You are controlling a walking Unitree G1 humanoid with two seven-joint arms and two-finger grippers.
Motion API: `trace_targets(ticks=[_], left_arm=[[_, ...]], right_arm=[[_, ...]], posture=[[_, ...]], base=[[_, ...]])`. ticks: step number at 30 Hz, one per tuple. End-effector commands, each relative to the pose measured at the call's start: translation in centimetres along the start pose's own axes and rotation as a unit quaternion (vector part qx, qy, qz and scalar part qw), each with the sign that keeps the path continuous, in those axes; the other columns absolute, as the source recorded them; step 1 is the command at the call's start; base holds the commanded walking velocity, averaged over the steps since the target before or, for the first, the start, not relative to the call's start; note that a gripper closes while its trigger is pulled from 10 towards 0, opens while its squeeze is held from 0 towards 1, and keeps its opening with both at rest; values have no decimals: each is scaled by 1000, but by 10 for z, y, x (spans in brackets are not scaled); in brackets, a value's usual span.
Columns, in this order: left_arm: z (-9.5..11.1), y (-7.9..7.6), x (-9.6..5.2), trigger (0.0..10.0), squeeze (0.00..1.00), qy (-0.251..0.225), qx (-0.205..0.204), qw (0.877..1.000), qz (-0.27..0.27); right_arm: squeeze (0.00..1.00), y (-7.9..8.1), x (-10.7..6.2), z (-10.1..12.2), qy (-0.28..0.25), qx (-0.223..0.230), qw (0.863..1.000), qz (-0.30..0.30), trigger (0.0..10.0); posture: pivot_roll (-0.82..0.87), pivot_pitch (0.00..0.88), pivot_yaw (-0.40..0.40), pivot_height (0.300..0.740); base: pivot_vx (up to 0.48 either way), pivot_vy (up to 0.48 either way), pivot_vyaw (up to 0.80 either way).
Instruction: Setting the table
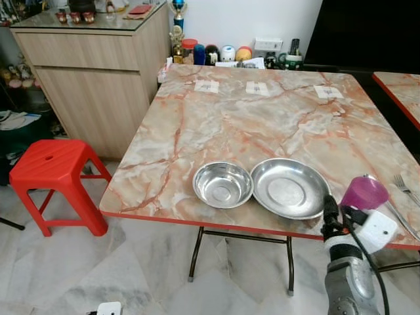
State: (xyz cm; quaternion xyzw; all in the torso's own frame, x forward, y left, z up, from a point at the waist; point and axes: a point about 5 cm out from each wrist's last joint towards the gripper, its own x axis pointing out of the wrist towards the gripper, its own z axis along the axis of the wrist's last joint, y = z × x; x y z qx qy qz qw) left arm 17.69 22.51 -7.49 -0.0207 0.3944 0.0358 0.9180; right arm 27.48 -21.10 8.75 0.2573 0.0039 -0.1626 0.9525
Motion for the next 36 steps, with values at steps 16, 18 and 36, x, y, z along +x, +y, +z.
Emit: trace_targets(ticks=[16,18,36], left_arm=[[-9,0,-3,10000,0,19,8,1000,-2],[-9,1,-3,10000,0,19,8,1000,-2],[-8,0,-2,10000,0,18,6,1000,-9]], right_arm=[[0,1,15,-11,49,66,996,-20,10000],[0,1,15,-12,50,66,996,-22,10000],[0,6,32,-8,55,102,993,-37,10000]], posture=[[39,71,-35,740],[39,72,-35,740],[32,89,-35,740]], base=[[0,0,0],[0,0,0],[0,0,0]])
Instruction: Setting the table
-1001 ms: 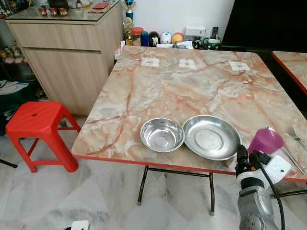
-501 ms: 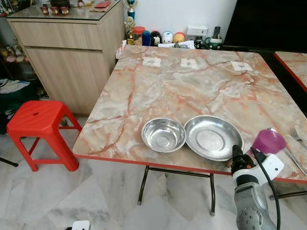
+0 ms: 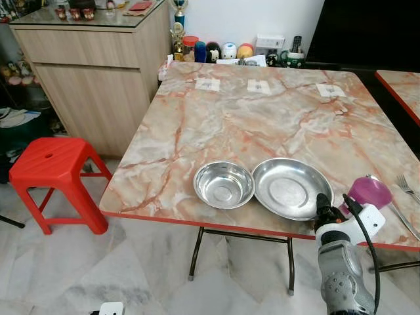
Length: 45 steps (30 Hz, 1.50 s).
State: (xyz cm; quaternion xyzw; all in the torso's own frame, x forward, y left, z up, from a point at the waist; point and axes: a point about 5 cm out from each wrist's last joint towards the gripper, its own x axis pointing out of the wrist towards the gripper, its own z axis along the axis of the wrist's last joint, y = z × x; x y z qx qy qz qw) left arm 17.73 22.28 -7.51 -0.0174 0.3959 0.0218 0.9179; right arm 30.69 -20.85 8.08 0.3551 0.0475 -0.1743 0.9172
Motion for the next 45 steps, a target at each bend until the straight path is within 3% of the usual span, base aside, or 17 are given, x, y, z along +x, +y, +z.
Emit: trace_targets(ticks=[1,18,22,23,24,25,26,45], left_arm=[[-8,2,-3,10000,0,17,-3,1000,3],[-8,3,-3,10000,0,17,-2,1000,-1],[-8,2,-3,10000,0,17,-2,1000,-2],[-8,2,-3,10000,0,17,-2,1000,-3],[-8,2,-3,10000,0,17,-2,1000,-3],[-8,2,-3,10000,0,17,-3,1000,-3],[-8,2,-3,10000,0,17,-3,1000,-3],[-8,2,-3,10000,0,14,9,1000,-6]], right_arm=[[0,-2,2,2,0,8,1000,-10,10000],[0,0,8,-9,41,-31,998,-27,10000],[0,1,8,-12,50,-89,995,-18,10000],[0,2,7,-14,54,-100,993,-16,6118],[0,2,7,-15,55,-94,994,-19,4314],[0,1,7,-15,56,-89,994,-21,4314],[0,1,7,-15,56,-88,994,-22,0],[0,3,9,-10,33,-87,995,-40,0]], posture=[[32,89,-35,740],[33,98,-32,740],[33,100,-31,740],[33,100,-31,740],[34,100,-32,740],[34,100,-32,740],[34,100,-32,740],[42,93,-29,740]], base=[[0,0,0],[0,0,0],[0,0,0],[0,0,0],[0,0,0],[0,0,0],[0,0,0],[0,0,0]])
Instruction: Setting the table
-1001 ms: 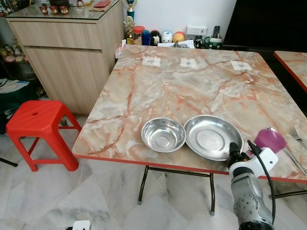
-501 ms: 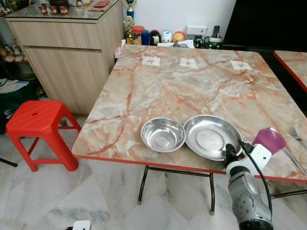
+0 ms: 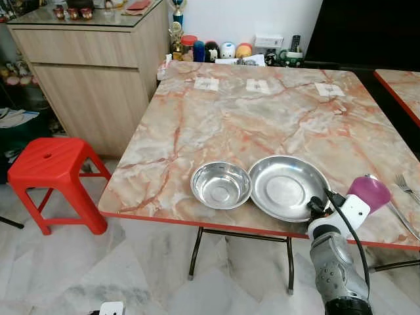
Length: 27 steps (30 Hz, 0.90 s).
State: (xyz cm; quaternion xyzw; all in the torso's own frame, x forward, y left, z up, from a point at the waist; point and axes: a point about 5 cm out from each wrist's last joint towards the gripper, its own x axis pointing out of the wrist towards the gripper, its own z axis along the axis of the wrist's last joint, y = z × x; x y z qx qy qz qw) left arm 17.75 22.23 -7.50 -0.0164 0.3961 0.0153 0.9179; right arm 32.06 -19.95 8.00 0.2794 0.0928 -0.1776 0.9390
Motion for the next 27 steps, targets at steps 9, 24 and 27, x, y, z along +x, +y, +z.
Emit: trace_targets(ticks=[9,24,27], left_arm=[[-7,2,-3,10000,0,11,11,1000,-3],[-6,2,-2,10000,0,7,9,1000,-4],[-5,2,-2,10000,0,6,9,1000,-3]], right_arm=[[0,0,-4,10,-52,-27,998,-1,0],[0,40,-17,61,-227,-49,969,80,0],[0,48,-21,69,-249,-40,963,99,0]], posture=[[40,94,-27,740],[40,97,-23,740],[29,100,-17,740]], base=[[0,0,0],[0,0,0],[0,0,0]])
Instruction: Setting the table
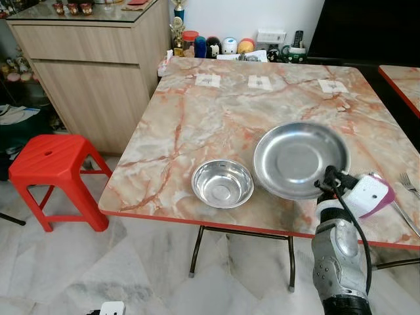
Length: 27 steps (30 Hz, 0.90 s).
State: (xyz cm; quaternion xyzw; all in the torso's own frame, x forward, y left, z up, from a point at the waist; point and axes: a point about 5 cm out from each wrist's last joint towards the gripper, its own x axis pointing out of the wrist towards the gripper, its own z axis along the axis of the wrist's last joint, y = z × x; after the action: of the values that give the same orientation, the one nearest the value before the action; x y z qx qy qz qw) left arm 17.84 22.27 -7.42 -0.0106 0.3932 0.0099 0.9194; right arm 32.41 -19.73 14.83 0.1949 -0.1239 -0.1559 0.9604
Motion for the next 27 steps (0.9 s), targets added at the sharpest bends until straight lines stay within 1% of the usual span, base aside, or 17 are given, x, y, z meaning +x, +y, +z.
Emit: trace_targets(ticks=[1,2,4,6,7,8,11,13,16,21,24,27], left_arm=[[-6,2,-3,10000,0,8,3,1000,2],[-6,2,-3,10000,0,8,4,1000,4],[-6,3,-3,10000,0,8,7,1000,7],[-7,4,-3,10000,0,8,8,1000,14],[-7,5,-3,10000,0,7,7,1000,23],[-7,5,-3,10000,0,8,6,1000,27],[-8,6,-3,10000,0,6,-2,999,39],[-7,6,-3,10000,0,6,2,999,41],[-7,8,-4,10000,0,5,8,999,50],[-7,9,-4,10000,0,4,8,998,60],[-8,9,-4,10000,0,4,8,998,60],[-7,9,-4,10000,0,3,9,998,61]], right_arm=[[0,15,3,22,-53,29,998,26,2824],[0,17,3,26,-59,33,997,30,10000],[0,20,3,31,-68,36,996,36,10000],[0,22,3,36,-75,48,995,44,10000],[0,23,1,38,-74,61,994,49,10000],[0,22,0,37,-71,64,994,49,10000],[0,18,-6,34,-61,58,995,57,10000],[0,17,-9,34,-61,48,995,60,10000],[0,13,-14,35,-59,48,995,58,10000],[0,18,-18,37,-62,69,995,45,10000],[0,19,-19,37,-62,68,995,47,10000],[0,23,-21,42,-73,59,994,58,10000]], posture=[[25,102,-14,740],[25,102,-14,740],[23,102,-12,740],[20,103,-12,740],[15,100,-11,740],[13,99,-11,740],[17,98,-12,740],[15,99,-12,740],[14,92,-12,740],[15,82,-12,740],[19,74,-9,740],[19,74,-9,740]], base=[[0,0,0],[0,0,0],[0,0,0],[0,0,0],[0,0,0],[0,0,0],[0,0,0],[0,0,0],[0,-279,0],[0,-361,0],[0,-371,0],[0,-368,0]])
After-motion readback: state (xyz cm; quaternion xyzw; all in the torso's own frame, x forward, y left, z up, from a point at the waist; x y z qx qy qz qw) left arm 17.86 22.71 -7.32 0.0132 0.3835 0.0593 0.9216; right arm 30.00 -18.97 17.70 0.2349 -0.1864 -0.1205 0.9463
